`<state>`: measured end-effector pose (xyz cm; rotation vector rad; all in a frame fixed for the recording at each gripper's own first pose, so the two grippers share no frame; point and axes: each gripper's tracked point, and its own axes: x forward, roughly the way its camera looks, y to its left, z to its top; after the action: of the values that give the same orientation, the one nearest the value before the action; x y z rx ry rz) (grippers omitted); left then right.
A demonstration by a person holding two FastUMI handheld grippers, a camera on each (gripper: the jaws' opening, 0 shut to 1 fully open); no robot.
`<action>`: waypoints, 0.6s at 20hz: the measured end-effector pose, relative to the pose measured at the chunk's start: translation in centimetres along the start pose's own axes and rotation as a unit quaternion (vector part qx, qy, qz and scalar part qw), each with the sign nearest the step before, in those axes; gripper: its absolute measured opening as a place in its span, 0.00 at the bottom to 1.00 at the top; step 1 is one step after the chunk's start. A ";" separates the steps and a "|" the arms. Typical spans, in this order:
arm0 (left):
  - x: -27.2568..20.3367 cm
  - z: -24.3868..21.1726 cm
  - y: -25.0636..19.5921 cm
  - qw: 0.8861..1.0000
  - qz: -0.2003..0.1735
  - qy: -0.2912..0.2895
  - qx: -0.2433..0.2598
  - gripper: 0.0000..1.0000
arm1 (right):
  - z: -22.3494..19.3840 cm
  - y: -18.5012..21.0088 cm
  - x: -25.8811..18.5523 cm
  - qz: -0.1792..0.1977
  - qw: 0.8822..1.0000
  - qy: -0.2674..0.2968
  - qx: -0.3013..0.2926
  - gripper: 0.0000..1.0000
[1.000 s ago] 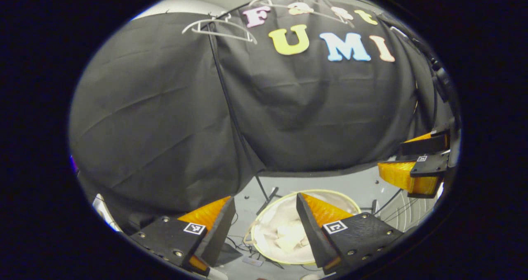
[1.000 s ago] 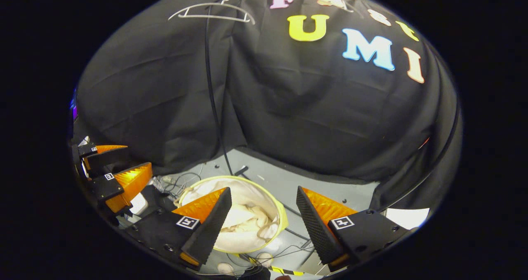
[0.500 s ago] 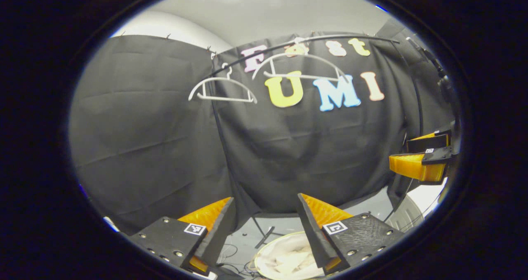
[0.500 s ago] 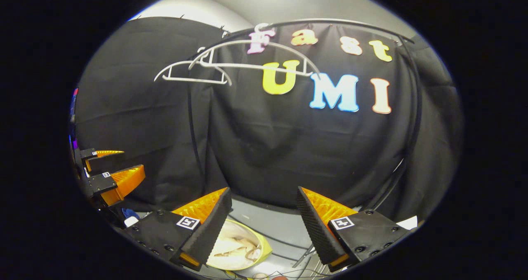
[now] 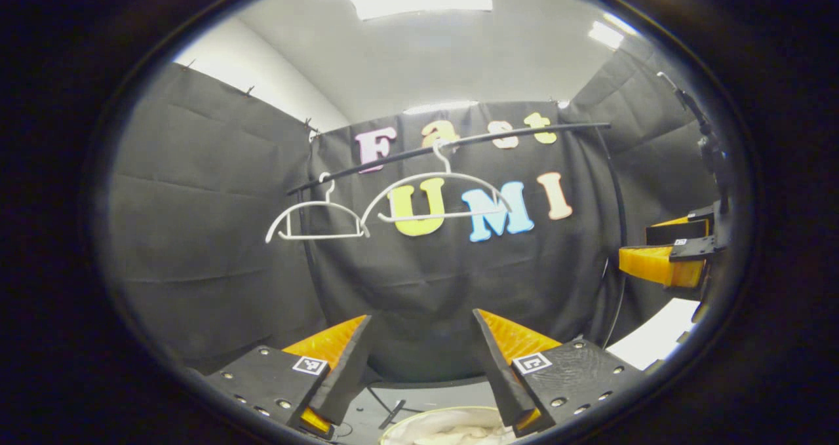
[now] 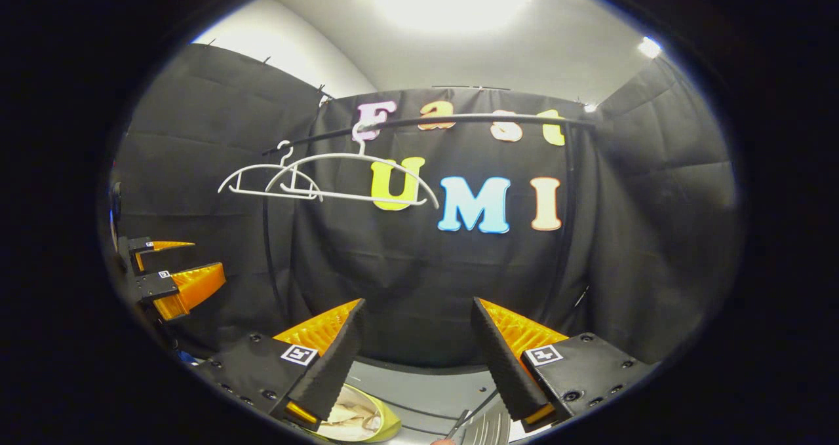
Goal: Grasp the clothes on the hanger with both hands and then place them into the laundry hamper below.
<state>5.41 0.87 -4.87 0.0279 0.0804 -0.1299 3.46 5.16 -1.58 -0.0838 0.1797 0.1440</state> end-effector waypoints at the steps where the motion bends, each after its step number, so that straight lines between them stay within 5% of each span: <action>1: -0.4 0.7 0.0 1.000 -0.003 -0.008 -0.002 0.88 | 0.8 -0.6 -0.6 -0.009 1.000 -0.010 0.000 0.97; 12: -2.9 7.0 0.2 0.998 0.005 -0.067 -0.010 0.87 | 3.5 -4.9 -3.8 -0.072 0.994 -0.074 0.033 0.96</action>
<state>3.13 1.20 2.35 -0.0015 -0.0530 -0.1202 1.07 0.15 2.90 -0.0206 0.0293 0.0012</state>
